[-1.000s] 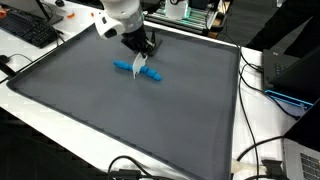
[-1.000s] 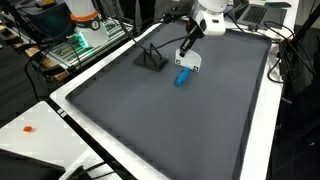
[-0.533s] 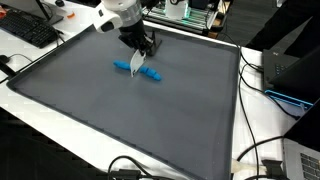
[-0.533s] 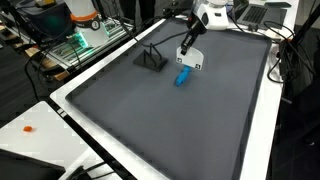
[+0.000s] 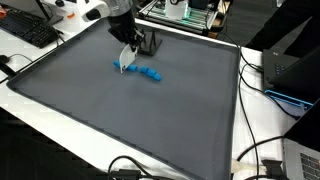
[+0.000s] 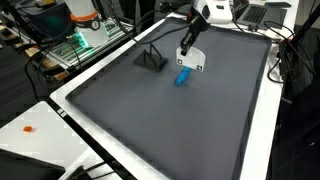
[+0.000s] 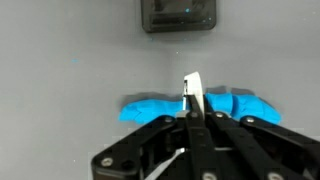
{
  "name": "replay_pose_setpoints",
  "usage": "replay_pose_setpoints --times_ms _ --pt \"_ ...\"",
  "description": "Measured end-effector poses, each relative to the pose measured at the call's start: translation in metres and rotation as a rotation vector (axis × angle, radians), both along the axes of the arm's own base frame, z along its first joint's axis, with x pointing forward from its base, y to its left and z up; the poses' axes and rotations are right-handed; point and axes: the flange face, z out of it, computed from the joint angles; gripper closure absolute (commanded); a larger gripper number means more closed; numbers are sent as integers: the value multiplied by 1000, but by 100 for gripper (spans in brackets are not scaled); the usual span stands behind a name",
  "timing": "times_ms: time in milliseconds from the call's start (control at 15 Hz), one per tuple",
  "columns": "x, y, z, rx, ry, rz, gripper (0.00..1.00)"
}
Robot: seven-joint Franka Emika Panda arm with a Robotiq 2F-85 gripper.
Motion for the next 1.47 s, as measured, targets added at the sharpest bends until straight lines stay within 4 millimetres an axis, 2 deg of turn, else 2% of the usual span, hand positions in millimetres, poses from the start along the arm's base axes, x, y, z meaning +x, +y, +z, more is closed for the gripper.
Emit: replay_pose_setpoints --times_ms 467,933,1467 --pt "4 -20 -1 -11 -2 -26 99" --pt "3 -21 -19 -12 25 -28 99" --pt "2 -21 -29 -13 41 -26 99"
